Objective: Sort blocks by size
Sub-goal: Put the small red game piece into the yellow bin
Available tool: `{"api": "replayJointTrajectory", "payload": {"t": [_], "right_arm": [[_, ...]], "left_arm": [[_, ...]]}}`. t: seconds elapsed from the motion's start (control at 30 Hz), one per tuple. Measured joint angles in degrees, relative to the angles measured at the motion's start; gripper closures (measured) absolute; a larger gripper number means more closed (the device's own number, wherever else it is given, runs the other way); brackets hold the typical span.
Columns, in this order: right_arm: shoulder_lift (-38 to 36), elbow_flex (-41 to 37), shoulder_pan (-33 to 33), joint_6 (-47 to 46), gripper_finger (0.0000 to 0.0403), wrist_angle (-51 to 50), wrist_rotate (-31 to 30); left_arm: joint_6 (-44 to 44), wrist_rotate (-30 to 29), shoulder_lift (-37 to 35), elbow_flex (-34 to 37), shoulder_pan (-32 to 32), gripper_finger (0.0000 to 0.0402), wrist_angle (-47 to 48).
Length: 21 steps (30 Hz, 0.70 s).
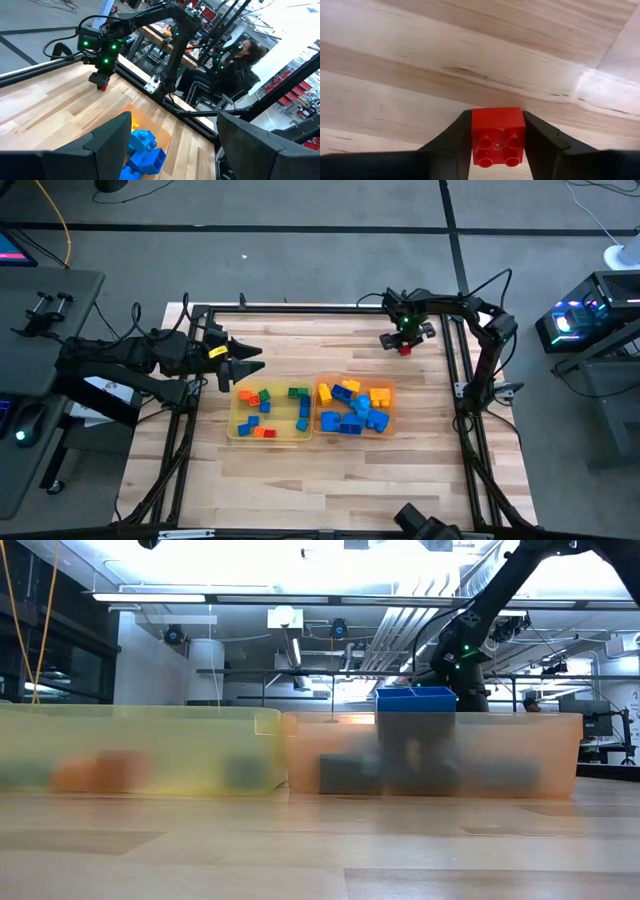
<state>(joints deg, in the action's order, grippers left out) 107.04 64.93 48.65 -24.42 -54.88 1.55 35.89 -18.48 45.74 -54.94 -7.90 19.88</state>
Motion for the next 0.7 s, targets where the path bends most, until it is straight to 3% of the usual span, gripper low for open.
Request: {"api": "replayJointTrajectory", "payload": {"t": [0.23, 0.43, 0.57, 0.7], "right_arm": [[-1.9, -0.2, -1.9, 3.5, 0.0265, -0.3, -0.9], [-12.2, -0.2, -3.5, 4.3, 0.0265, 1.9, -1.9], [-19.0, -0.2, -9.3, 0.5, 0.0265, 11.3, 3.1], [-20.6, -0.2, -19.9, -6.2, 0.0265, 27.7, 6.3]], "left_arm": [[1.0, 0.0, 0.0, 0.0, 0.0, 0.0122, 0.0], [0.0, -1.0, 0.3, 0.0, 0.0, 0.0122, 0.0], [-0.1, -1.8, 1.1, 0.0, 0.0, 0.0122, -0.1], [-0.3, -1.6, 2.0, 0.0, 0.0, 0.0122, 0.0]]}}
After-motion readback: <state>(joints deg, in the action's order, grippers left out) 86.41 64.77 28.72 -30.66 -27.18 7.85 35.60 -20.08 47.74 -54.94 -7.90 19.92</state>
